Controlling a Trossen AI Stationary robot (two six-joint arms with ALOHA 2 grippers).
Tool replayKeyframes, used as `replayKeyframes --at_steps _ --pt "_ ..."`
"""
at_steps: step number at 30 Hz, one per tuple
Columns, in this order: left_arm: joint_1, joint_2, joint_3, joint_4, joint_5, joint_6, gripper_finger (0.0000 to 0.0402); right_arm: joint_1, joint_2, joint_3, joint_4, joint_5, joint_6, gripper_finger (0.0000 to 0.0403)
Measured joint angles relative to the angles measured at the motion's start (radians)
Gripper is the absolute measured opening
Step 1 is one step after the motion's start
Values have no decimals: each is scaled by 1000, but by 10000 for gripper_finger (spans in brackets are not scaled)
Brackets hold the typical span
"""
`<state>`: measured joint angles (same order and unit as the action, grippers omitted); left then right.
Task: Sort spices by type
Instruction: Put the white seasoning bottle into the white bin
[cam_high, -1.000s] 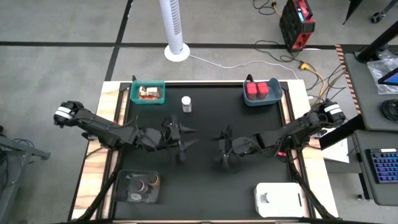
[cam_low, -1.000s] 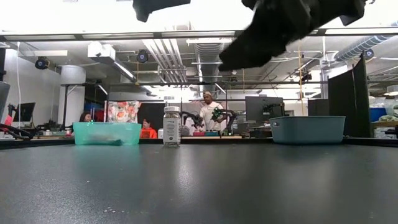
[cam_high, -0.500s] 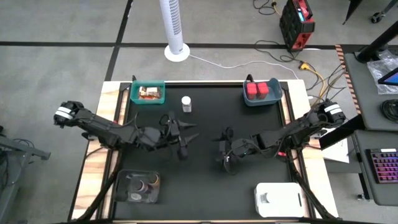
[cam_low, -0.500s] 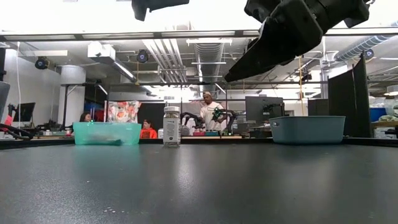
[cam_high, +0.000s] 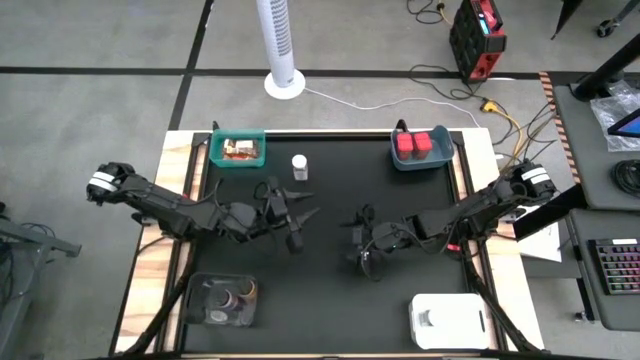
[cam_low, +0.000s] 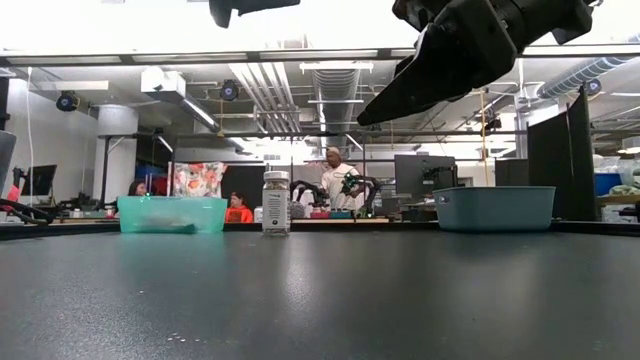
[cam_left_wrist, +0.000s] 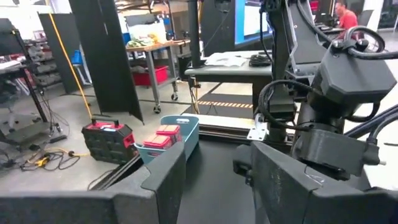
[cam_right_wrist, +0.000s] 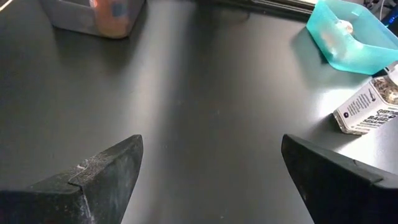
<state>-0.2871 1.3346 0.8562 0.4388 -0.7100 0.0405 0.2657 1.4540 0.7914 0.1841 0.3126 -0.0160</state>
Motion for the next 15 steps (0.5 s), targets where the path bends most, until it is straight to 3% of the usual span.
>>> replayKeyframes --at_steps 4,7,15 --pt "2 0 0 14 69 -69 165 0 -1 0 0 0 14 375" --pt "2 0 0 57 132 -35 165 3 -8 8 1 0 47 375" --pt "1 -2 0 138 144 50 165 5 -10 136 -102 46 113 375"
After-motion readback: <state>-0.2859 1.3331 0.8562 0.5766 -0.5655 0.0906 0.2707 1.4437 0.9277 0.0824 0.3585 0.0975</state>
